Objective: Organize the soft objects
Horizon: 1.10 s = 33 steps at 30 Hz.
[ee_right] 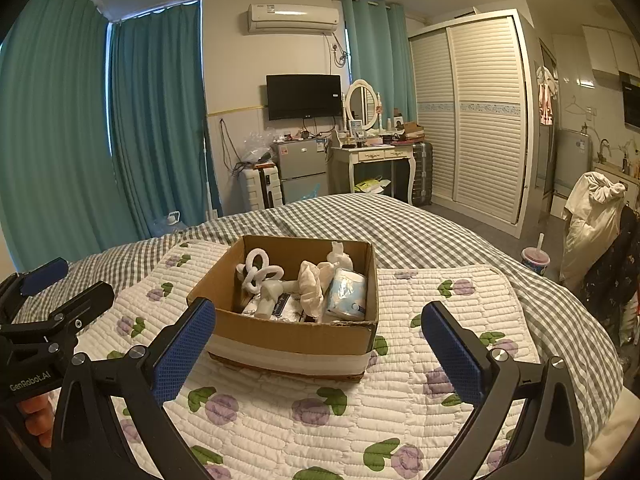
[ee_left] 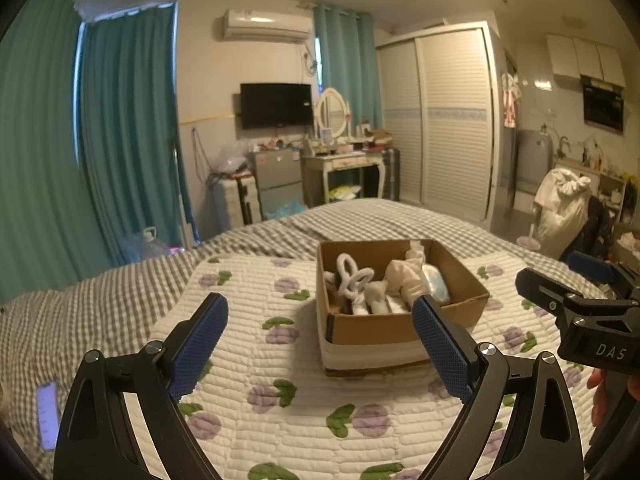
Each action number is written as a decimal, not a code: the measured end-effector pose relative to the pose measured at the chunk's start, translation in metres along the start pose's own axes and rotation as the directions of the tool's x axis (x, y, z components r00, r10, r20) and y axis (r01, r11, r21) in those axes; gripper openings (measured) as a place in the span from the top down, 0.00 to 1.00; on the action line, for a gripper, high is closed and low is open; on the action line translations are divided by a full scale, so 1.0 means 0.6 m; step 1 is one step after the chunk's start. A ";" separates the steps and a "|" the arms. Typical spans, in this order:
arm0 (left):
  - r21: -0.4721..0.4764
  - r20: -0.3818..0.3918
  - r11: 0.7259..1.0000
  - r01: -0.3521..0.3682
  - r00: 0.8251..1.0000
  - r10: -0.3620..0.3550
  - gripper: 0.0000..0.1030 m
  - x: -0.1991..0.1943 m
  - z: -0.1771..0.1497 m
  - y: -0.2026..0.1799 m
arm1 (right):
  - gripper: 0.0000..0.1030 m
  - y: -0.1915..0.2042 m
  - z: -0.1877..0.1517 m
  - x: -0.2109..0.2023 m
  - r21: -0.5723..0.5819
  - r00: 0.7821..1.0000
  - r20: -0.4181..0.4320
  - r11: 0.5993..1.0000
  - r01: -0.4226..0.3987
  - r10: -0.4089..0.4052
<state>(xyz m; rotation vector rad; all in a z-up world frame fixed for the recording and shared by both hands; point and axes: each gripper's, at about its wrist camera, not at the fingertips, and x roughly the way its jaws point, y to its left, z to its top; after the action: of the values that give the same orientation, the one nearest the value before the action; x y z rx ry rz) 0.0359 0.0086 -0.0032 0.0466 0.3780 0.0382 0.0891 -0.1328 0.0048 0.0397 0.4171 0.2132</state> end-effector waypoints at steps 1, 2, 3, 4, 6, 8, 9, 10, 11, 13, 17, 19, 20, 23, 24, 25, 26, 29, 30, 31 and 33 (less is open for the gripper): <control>-0.001 0.000 1.000 0.002 1.000 -0.002 0.08 0.000 0.000 0.000 | 0.00 0.000 0.000 0.000 -0.001 1.000 0.001 1.000 0.001 -0.001; 0.000 -0.001 1.000 0.001 1.000 -0.001 0.08 0.000 0.000 0.000 | 0.00 0.001 0.000 0.000 -0.001 1.000 0.000 1.000 0.001 -0.001; 0.000 -0.001 1.000 -0.001 1.000 0.001 0.08 0.000 0.000 0.000 | 0.00 0.001 0.000 0.000 -0.001 1.000 0.000 1.000 0.000 0.000; 0.001 -0.001 1.000 0.000 1.000 0.000 0.08 0.000 0.000 0.000 | 0.00 0.001 0.000 0.000 -0.002 1.000 0.000 1.000 0.001 -0.001; 0.001 -0.001 1.000 -0.002 1.000 0.002 0.08 0.000 0.000 0.000 | 0.00 0.001 0.000 0.000 -0.001 1.000 -0.001 1.000 0.000 0.000; 0.001 -0.002 1.000 -0.001 1.000 0.001 0.08 0.000 0.000 0.000 | 0.00 0.001 -0.001 0.000 -0.001 1.000 -0.002 1.000 0.000 0.000; 0.001 -0.002 1.000 -0.002 1.000 0.002 0.08 0.000 0.000 0.000 | 0.00 0.002 0.000 0.000 -0.002 1.000 -0.001 1.000 0.001 -0.001; 0.000 -0.002 1.000 -0.002 1.000 0.002 0.08 0.000 0.000 0.001 | 0.00 0.002 0.000 0.000 -0.001 1.000 -0.002 1.000 0.000 0.000; 0.000 -0.003 1.000 -0.001 1.000 0.001 0.08 0.000 0.000 0.002 | 0.00 0.001 0.000 0.000 -0.001 1.000 -0.003 1.000 -0.001 0.001; 0.001 -0.002 1.000 -0.002 1.000 0.002 0.08 0.000 0.001 0.001 | 0.00 0.001 0.000 -0.001 -0.001 1.000 -0.002 1.000 -0.001 0.001; 0.004 -0.003 1.000 -0.002 1.000 0.002 0.08 0.000 0.000 0.003 | 0.00 0.002 0.000 0.000 -0.001 1.000 -0.003 1.000 0.000 0.000; 0.004 -0.002 1.000 -0.004 1.000 0.004 0.08 0.000 0.000 0.004 | 0.00 0.002 0.000 0.000 -0.002 1.000 -0.003 1.000 0.000 0.000; 0.004 -0.003 1.000 -0.003 1.000 0.003 0.08 0.000 0.000 0.004 | 0.00 0.002 0.000 0.000 -0.001 1.000 -0.002 1.000 0.001 -0.001; 0.004 -0.003 1.000 -0.003 1.000 0.003 0.08 0.000 0.000 0.004 | 0.00 0.003 0.000 0.001 -0.001 1.000 -0.002 1.000 -0.002 0.002; 0.004 -0.003 1.000 -0.004 1.000 0.004 0.08 0.000 0.000 0.004 | 0.00 0.003 0.000 0.001 -0.002 1.000 -0.003 1.000 -0.002 0.002; 0.004 -0.003 1.000 -0.003 1.000 0.003 0.08 0.000 0.000 0.005 | 0.00 0.003 0.000 0.001 -0.002 1.000 -0.005 1.000 -0.005 0.005; 0.004 -0.004 1.000 -0.003 1.000 0.003 0.08 -0.001 0.000 0.006 | 0.00 0.003 0.000 0.002 -0.002 1.000 -0.005 1.000 -0.004 0.004; 0.003 -0.005 1.000 -0.003 1.000 0.003 0.08 -0.001 -0.001 0.006 | 0.00 0.002 0.000 0.002 -0.002 1.000 -0.006 1.000 -0.006 0.006; 0.003 -0.004 1.000 -0.001 1.000 0.001 0.08 -0.001 -0.001 0.006 | 0.00 0.003 0.000 0.001 -0.001 1.000 -0.005 1.000 -0.004 0.004; 0.001 -0.005 1.000 0.001 1.000 -0.001 0.08 -0.001 -0.001 0.006 | 0.00 0.003 0.000 0.001 -0.001 1.000 -0.005 1.000 -0.006 0.006; 0.000 -0.006 1.000 0.003 1.000 -0.003 0.08 -0.001 -0.002 0.007 | 0.00 0.003 0.000 0.001 -0.001 1.000 -0.005 1.000 -0.006 0.006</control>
<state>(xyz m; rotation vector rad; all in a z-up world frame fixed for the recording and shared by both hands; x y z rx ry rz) 0.0348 0.0129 -0.0041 0.0461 0.3843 0.0355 0.0895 -0.1307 0.0045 0.0390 0.4214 0.2198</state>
